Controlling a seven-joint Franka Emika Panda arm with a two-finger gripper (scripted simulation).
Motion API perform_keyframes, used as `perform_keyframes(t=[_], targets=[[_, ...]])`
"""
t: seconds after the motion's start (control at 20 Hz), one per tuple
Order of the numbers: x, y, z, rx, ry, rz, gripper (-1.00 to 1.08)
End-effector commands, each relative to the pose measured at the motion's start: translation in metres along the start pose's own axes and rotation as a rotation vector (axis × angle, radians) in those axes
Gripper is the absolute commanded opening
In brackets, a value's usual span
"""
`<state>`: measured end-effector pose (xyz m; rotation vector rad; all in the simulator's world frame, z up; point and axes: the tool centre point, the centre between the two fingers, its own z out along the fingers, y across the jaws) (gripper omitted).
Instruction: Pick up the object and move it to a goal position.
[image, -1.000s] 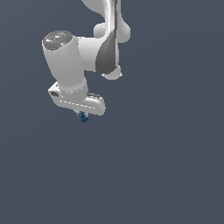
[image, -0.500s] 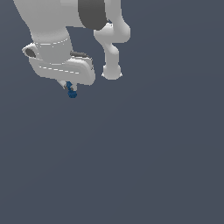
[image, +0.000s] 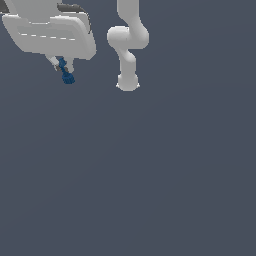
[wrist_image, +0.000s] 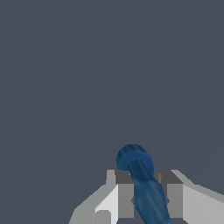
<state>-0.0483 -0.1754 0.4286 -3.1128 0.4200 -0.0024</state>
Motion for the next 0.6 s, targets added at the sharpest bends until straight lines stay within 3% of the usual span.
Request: perform_keyframes(t=[0.0, 0.55], targets=[[-0.002, 0.004, -0.015, 0.000, -0.002, -0.001, -1.00], [-0.003, 0.010, -0.035, -0.001, -0.001, -0.001, -1.00]])
